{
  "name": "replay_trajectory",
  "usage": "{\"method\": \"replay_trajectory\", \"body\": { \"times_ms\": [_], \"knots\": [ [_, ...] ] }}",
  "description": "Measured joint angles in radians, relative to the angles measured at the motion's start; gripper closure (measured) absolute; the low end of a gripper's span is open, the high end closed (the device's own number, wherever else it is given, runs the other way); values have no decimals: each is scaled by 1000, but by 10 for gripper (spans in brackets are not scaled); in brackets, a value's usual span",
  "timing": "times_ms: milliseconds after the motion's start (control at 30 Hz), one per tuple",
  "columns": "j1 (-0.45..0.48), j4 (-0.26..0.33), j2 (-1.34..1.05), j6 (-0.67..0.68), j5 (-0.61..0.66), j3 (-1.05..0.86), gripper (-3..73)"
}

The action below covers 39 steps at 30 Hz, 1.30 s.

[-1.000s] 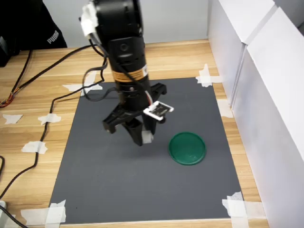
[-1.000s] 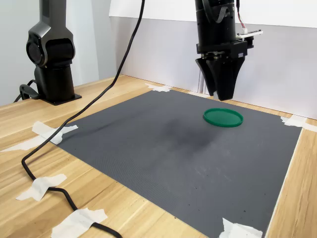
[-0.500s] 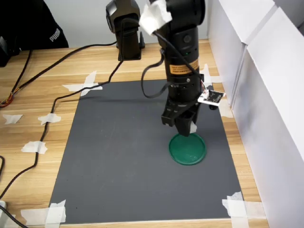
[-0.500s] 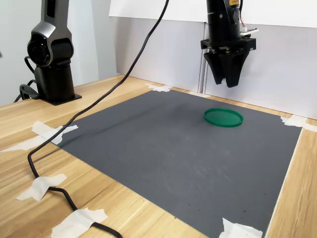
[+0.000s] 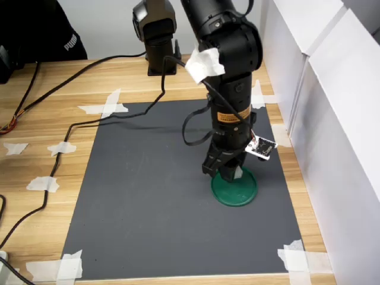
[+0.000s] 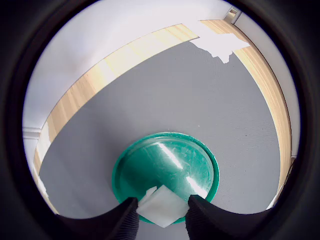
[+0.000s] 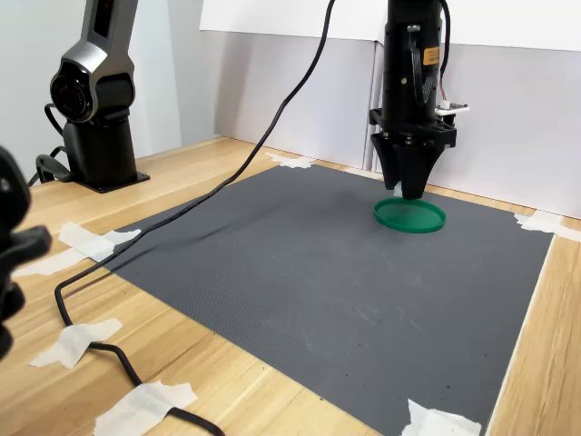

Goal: Grasp a white terminal and put it on the green lid.

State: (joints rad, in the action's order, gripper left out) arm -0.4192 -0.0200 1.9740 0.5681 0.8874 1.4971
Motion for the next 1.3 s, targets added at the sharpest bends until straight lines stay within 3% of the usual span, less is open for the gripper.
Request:
{"method": "replay_trajectory", "body": {
  "times_ms": [267,600,833,933,1033,1300],
  "knots": [
    [0,-32,26,-16,-5,0,325],
    [0,-33,23,-17,-6,0,80],
    [0,-33,-65,-57,-3,0,69],
    [0,-33,-141,-89,11,-1,107],
    [0,-33,-227,-112,16,-21,192],
    [22,-12,-490,-128,8,-211,597]
  ]
}}
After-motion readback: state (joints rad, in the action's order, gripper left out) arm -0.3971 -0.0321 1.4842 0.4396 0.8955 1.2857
